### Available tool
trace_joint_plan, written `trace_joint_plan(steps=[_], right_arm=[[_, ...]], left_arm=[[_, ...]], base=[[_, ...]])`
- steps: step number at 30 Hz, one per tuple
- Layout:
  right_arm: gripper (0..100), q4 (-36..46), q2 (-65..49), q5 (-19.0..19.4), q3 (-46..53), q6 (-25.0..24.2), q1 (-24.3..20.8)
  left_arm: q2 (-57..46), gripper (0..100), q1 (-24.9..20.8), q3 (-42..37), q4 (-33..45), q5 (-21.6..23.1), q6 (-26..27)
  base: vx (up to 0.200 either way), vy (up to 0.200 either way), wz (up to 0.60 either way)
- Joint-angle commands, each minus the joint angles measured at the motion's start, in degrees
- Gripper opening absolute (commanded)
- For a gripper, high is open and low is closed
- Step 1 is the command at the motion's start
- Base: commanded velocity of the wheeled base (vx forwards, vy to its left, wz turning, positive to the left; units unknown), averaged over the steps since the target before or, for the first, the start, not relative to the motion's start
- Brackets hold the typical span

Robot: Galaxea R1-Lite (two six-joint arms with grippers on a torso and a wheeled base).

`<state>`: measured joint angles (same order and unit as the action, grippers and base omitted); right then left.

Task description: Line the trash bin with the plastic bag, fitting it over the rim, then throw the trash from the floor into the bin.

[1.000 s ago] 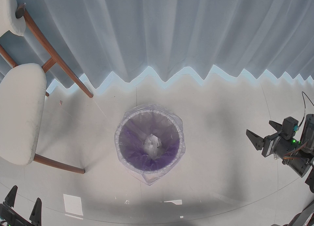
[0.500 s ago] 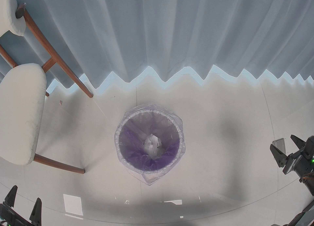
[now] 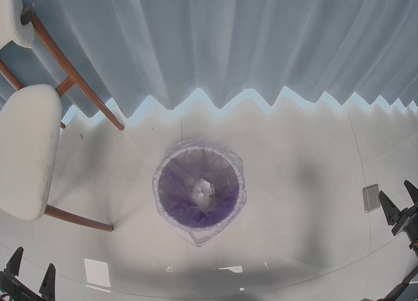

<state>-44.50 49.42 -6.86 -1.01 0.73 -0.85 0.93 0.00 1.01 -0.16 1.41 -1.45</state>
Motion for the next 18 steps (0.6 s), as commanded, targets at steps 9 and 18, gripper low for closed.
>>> trace_joint_plan(steps=[9, 18], right_arm=[[100, 29.0, -28.0, 0.7, 0.9, 0.3, -0.3], [100, 47.7, -47.4, 1.5, -1.7, 0.8, -0.1]], left_arm=[[-0.9, 100, 0.0, -1.0, 0.0, 0.0, 0.0], [-0.9, 100, 0.0, -1.0, 0.0, 0.0, 0.0]], base=[[0.0, 0.0, 0.0], [0.0, 0.0, 0.0]])
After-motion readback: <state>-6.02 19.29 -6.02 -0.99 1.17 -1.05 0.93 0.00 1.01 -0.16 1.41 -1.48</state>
